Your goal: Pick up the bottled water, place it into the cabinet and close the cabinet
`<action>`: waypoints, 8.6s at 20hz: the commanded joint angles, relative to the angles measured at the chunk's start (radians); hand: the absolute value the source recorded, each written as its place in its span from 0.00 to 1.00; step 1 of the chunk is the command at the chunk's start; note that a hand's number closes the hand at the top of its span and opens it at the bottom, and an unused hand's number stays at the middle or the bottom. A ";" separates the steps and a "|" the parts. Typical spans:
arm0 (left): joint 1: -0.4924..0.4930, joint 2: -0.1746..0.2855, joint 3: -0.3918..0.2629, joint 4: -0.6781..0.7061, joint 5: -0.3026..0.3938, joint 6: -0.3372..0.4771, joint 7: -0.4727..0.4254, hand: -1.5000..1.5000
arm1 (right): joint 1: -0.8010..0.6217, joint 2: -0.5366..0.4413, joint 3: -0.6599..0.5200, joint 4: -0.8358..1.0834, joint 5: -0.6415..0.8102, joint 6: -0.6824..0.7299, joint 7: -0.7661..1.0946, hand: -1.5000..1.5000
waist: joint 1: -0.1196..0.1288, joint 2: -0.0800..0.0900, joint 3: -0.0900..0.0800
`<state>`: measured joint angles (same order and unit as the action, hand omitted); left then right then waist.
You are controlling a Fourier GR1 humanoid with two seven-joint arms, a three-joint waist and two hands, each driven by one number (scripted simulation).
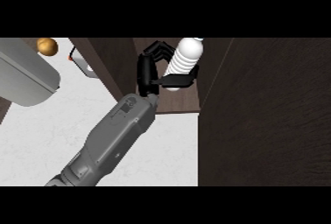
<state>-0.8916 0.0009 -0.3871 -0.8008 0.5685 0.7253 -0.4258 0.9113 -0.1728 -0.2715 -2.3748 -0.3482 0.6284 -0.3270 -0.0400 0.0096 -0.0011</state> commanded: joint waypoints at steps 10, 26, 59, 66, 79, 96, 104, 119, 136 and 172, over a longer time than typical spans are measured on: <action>-0.224 0.051 0.050 0.405 -0.072 -0.068 -0.048 0.00 | 0.044 0.021 0.005 -0.096 -0.092 0.033 0.020 0.00 | -0.020 0.005 0.000; -0.316 -0.001 0.122 0.496 -0.042 -0.148 -0.137 0.00 | 0.007 0.016 0.007 -0.087 -0.079 0.033 0.030 0.00 | -0.015 0.002 0.000; 0.567 0.143 -0.256 -0.702 -0.029 -0.180 0.025 0.00 | -0.052 -0.003 0.059 -0.111 -0.050 -0.016 0.135 0.00 | 0.056 -0.019 0.000; 0.672 0.209 -0.294 -0.867 -0.057 -0.142 0.074 0.00 | -0.050 -0.114 0.206 -0.165 -0.012 0.084 0.225 1.00 | 0.050 -0.020 0.000; 0.959 0.390 -0.230 -1.073 -0.020 -0.233 -0.019 0.00 | -0.078 -0.106 0.559 -0.263 0.166 0.053 0.356 1.00 | 0.042 -0.020 -0.004; 1.163 0.505 -0.121 -1.196 0.061 -0.335 -0.085 0.00 | -0.405 0.069 1.048 -0.185 0.522 -0.130 0.594 1.00 | 0.072 -0.024 -0.009; 1.197 0.537 -0.071 -1.210 0.092 -0.386 -0.104 0.00 | -0.664 0.168 1.104 -0.082 0.555 -0.231 0.745 1.00 | 0.076 -0.021 -0.010; 1.238 0.594 0.011 -1.234 0.139 -0.472 -0.128 0.00 | -0.913 0.164 1.093 0.023 0.504 -0.315 0.842 1.00 | 0.099 -0.013 -0.012; 1.273 0.634 0.034 -1.248 0.167 -0.554 -0.138 0.00 | -0.895 0.164 1.046 0.079 0.322 -0.286 0.844 1.00 | 0.169 0.014 -0.014; 1.299 0.663 0.087 -1.210 0.209 -0.670 -0.160 0.00 | -1.526 0.172 0.515 0.855 -0.112 -0.823 0.698 1.00 | 0.197 0.025 0.000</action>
<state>0.4022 0.6557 -0.3156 -2.0071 0.7705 0.0643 -0.5863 -0.4274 -0.0080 0.3031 -1.7185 -0.4286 -0.1410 0.3985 0.1469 0.0337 -0.0031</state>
